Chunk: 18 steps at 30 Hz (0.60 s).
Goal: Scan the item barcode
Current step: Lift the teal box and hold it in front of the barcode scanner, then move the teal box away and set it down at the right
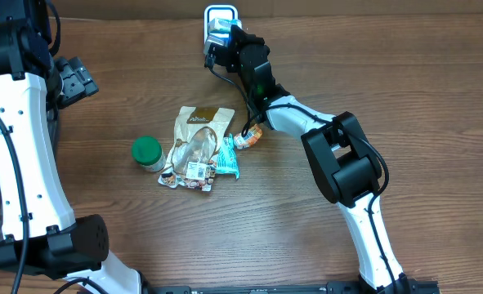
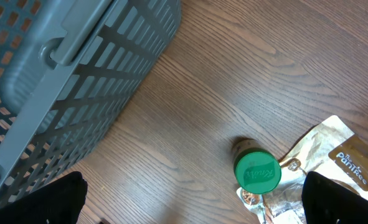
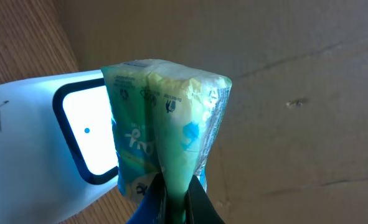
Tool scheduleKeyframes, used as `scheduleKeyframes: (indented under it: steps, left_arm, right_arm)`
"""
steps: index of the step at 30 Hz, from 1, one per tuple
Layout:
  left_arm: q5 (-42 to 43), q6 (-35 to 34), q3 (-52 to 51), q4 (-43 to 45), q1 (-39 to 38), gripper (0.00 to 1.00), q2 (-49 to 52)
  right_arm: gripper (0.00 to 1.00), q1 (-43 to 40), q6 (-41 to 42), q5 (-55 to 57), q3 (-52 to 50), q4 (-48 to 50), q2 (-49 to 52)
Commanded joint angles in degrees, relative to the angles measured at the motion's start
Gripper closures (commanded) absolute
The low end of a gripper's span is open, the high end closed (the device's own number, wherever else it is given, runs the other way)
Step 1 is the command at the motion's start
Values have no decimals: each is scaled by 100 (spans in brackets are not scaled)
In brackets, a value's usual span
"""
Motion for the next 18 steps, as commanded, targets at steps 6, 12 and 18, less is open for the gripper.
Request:
scheduleKeyframes:
  steps: [6, 12, 18]
  left_arm:
    - [-76, 87, 9, -11, -7, 0, -24]
    - [-76, 87, 9, -11, -7, 0, -24]
    - [-76, 87, 9, -11, -7, 0, -24]
  right_arm:
    - [96, -90, 507, -142, 140, 28, -7]
    - [96, -90, 1606, 66, 140, -24, -262]
    - [96, -90, 2662, 291, 140, -1362, -1233]
